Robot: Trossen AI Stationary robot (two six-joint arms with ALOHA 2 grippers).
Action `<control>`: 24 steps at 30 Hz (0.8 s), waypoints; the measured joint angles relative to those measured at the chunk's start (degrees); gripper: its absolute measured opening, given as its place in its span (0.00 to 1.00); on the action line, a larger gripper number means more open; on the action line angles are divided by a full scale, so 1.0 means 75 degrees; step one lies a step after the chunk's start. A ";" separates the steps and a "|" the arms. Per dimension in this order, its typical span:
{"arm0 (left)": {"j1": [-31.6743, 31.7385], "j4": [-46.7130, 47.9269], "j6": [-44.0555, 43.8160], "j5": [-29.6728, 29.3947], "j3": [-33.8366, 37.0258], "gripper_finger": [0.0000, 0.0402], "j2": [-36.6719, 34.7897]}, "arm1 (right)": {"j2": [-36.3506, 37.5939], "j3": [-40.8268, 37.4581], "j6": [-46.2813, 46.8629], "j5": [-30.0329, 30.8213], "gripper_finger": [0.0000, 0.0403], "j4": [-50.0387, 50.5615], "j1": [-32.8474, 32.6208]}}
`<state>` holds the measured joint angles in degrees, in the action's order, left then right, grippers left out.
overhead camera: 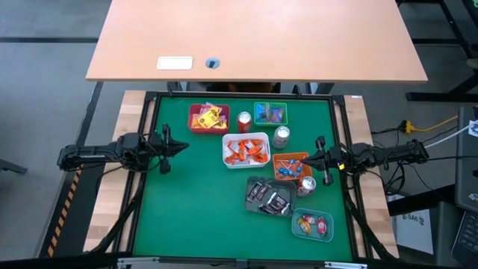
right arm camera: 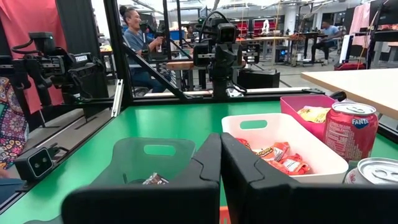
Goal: Sort candy
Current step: Return to Home Position
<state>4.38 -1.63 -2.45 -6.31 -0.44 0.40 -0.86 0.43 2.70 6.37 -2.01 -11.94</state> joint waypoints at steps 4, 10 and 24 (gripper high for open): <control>0.0000 0.0000 0.0002 0.0000 0.0000 0.00 0.0000 | 0.0000 0.0000 0.0000 0.0003 0.01 -0.0022 0.0009; 0.0000 0.0000 0.0002 -0.0001 0.0000 0.00 0.0000 | 0.0003 0.0000 0.0000 0.0006 0.01 -0.0037 0.0012; 0.0000 0.0000 0.0002 -0.0003 0.0000 0.00 0.0000 | 0.0009 0.0000 -0.0003 -0.0061 0.01 -0.0046 0.0800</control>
<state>4.38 -1.63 -2.44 -6.33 -0.45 0.41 -0.80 0.43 2.68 5.91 -2.35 -5.94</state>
